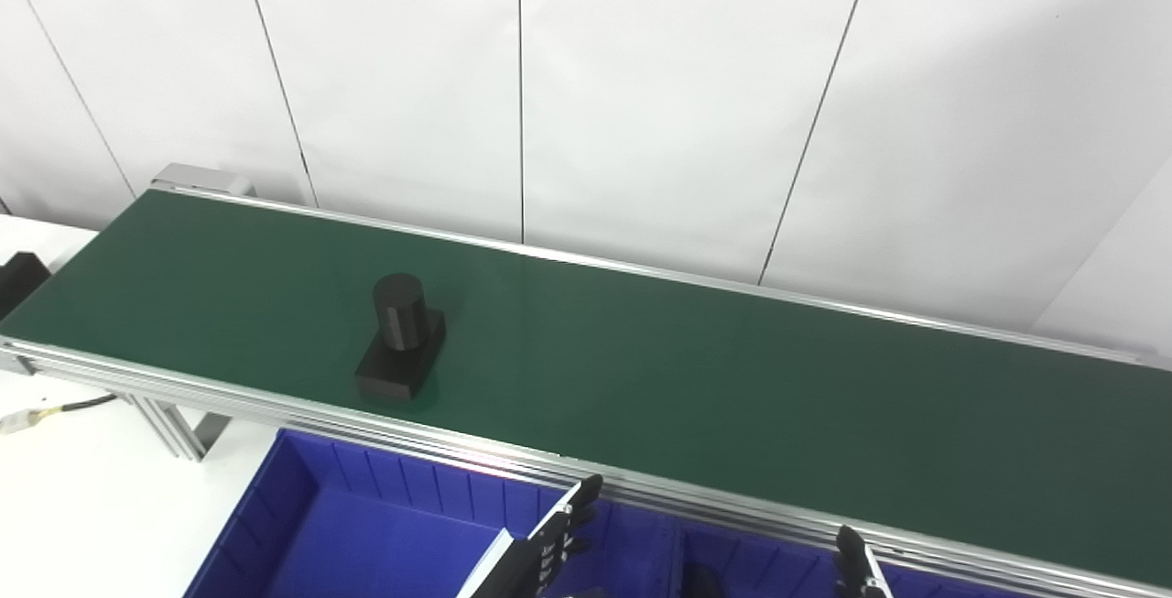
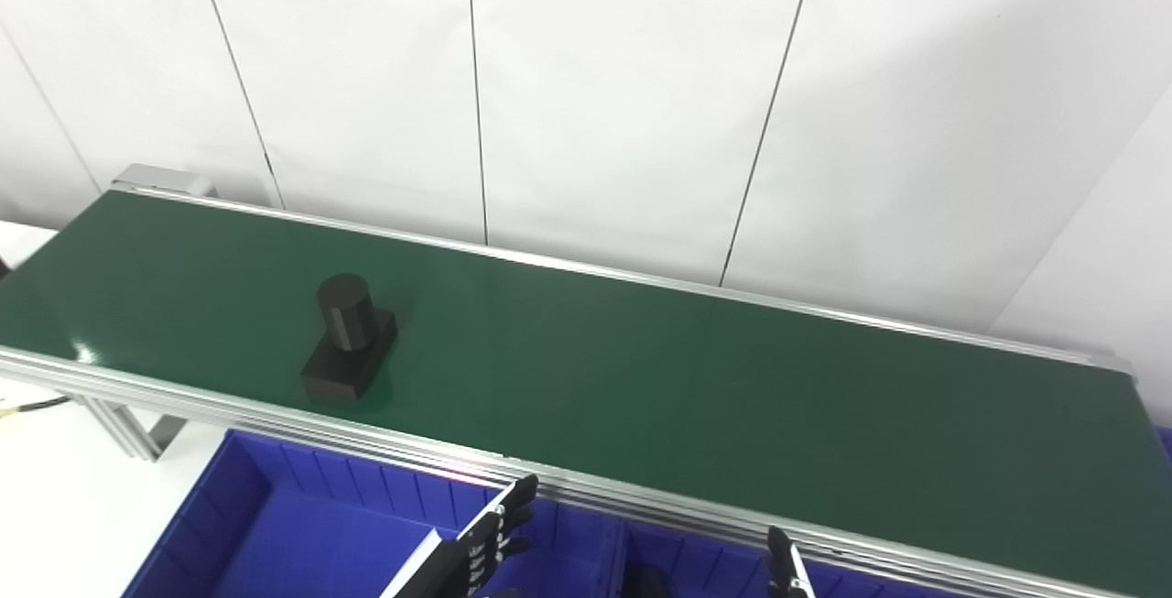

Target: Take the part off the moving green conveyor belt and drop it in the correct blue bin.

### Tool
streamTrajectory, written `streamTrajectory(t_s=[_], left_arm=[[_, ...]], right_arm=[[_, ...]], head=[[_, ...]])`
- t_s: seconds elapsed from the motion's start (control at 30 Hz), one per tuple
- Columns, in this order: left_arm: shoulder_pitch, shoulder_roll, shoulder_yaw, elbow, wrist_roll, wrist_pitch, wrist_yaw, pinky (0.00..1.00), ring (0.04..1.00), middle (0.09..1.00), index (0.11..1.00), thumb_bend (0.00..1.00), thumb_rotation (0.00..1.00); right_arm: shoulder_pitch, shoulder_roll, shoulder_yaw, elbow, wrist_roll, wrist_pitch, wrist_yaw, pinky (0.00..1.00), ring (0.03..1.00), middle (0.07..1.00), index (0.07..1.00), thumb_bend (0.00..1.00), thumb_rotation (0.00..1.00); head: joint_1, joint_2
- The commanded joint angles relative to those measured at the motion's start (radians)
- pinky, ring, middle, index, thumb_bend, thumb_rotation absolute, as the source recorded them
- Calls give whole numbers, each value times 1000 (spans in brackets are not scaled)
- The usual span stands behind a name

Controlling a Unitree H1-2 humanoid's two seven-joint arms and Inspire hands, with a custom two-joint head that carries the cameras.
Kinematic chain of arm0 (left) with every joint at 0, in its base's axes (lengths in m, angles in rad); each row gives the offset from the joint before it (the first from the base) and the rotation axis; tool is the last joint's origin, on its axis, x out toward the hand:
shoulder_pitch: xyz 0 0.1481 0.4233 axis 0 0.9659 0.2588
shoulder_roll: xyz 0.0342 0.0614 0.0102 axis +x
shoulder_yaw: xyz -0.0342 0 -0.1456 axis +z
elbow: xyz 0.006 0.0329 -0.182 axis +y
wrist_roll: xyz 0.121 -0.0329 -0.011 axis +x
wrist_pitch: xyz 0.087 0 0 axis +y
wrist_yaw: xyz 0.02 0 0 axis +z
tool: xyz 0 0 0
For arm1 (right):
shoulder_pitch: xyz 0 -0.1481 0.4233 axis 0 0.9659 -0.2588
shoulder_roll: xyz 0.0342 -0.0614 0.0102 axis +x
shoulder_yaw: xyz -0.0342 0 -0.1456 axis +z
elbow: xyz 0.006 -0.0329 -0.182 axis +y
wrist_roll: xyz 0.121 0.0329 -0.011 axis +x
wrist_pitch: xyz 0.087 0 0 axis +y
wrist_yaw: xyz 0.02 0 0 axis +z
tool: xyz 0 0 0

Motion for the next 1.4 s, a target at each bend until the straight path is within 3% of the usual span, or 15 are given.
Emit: streamTrajectory(t_s=[0.0,0.67,0.8,0.97,1.37], left_arm=[[-17,-7,-3,-12,-1,-33,4,918,982,1000,971,888,686],[-66,-42,-20,49,19,-55,16,963,1000,1000,979,832,696],[-68,-55,-25,48,36,-55,25,965,999,1000,978,826,712],[-71,-60,-35,52,50,-58,28,971,1000,1000,987,808,739],[-77,-57,-39,54,38,-50,27,991,1000,1000,1000,802,768]], right_arm=[[-7,-6,-7,-19,7,-47,0,967,993,1000,1000,470,995],[-47,-13,-82,-34,-14,-118,-45,942,966,978,1000,613,955],[-67,-33,-95,-99,-17,-99,-42,922,948,966,1000,641,940],[-127,-58,-104,-183,-5,-26,-25,959,972,983,1000,695,931],[-279,-63,-111,-228,-121,72,-23,869,917,944,1000,628,921]], head=[[1,1],[-26,25],[-32,34],[-52,36],[-123,52]])
